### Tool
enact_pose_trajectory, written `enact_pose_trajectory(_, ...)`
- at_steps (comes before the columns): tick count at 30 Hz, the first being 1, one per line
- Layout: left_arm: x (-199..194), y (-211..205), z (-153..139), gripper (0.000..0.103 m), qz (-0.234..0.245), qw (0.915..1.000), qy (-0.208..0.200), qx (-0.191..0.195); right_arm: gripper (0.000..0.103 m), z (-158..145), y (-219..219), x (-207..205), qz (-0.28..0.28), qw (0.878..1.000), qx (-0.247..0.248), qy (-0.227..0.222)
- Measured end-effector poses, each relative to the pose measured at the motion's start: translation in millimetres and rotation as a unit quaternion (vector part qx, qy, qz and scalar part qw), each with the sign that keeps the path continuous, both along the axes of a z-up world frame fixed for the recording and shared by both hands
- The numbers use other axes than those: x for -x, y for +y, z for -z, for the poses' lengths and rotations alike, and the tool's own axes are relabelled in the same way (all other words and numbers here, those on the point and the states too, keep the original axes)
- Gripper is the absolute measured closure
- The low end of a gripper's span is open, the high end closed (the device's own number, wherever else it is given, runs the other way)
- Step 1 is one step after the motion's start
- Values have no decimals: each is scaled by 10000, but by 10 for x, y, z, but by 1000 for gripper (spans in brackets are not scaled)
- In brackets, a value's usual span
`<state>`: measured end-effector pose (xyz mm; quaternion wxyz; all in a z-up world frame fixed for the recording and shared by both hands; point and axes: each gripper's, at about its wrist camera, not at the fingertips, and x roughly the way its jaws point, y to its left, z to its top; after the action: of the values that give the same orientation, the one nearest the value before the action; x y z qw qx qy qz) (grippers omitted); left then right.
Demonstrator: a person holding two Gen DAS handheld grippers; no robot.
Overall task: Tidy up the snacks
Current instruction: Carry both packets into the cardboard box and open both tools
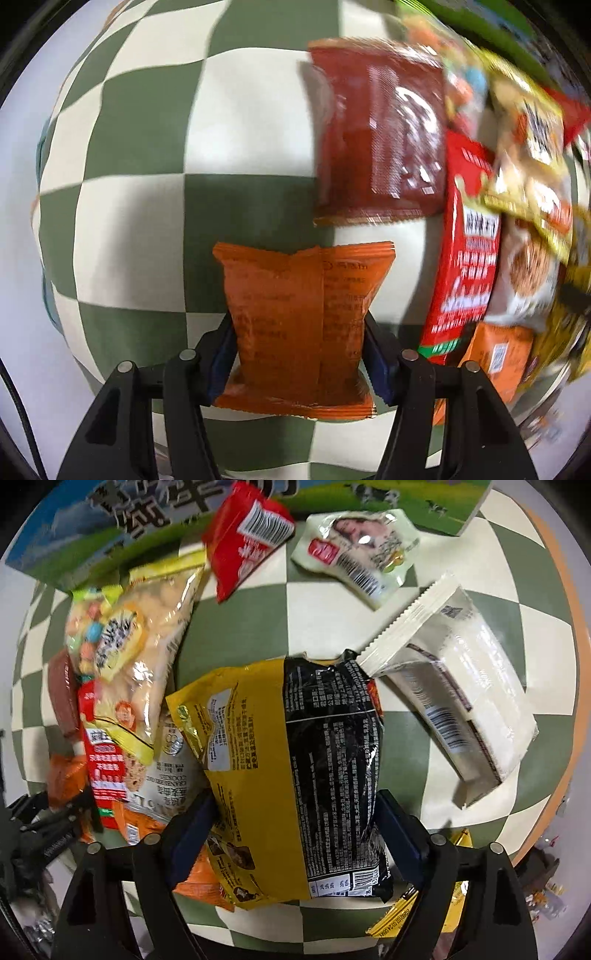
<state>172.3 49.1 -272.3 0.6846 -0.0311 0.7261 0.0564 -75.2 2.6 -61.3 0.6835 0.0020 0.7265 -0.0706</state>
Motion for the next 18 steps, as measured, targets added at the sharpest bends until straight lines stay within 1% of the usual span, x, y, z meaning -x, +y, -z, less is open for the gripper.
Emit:
enact_pose_trajectory(2, 31, 6, 0, 48, -137, 9999, -66, 33, 8, 87, 16, -1, -74, 9999, 100, 49)
enact_pose_trajectory(3, 34, 25, -39, 53, -163, 9998, -139, 21, 9, 118, 22, 12, -99, 9998, 152, 41)
enact_pose_trajectory(4, 45, 45, -70, 55, -160, 9997, -179, -17, 9, 165, -20, 1, -93, 9998, 157, 2)
enact_pose_trajectory(5, 56, 19, -118, 55, -144, 9997, -207, -60, 13, 177, -40, 12, -106, 9998, 156, -45)
enact_pose_trajectory(7, 84, -28, -218, 57, -118, 9994, -260, -178, 15, 154, -39, 75, -98, 9998, 133, -137)
enact_pose_trajectory(8, 73, -128, -391, 57, -117, 9993, -273, -233, 16, 123, -71, 102, -55, 9998, 64, -200)
enact_pose_trajectory(10, 119, -235, -562, 57, -127, 9988, -382, -280, 17, 30, -93, 165, -18, 9996, -32, -292)
enact_pose_trajectory(11, 281, -193, -795, 57, -129, 9986, -420, -283, 17, -46, -63, 234, -3, 9995, -83, -316)
enact_pose_trajectory(12, 320, -211, -979, 57, -124, 9984, -489, -270, 17, -158, -158, 318, 21, 9993, -165, -342)
enact_pose_trajectory(15, 376, -363, -1389, 57, -113, 9972, -721, -129, 18, -425, -239, 385, 101, 9982, -404, -434)
enact_pose_trajectory(18, 318, -595, -1893, 57, -20, 9943, -1060, 97, 18, -701, -315, 431, 160, 9954, -721, -604)
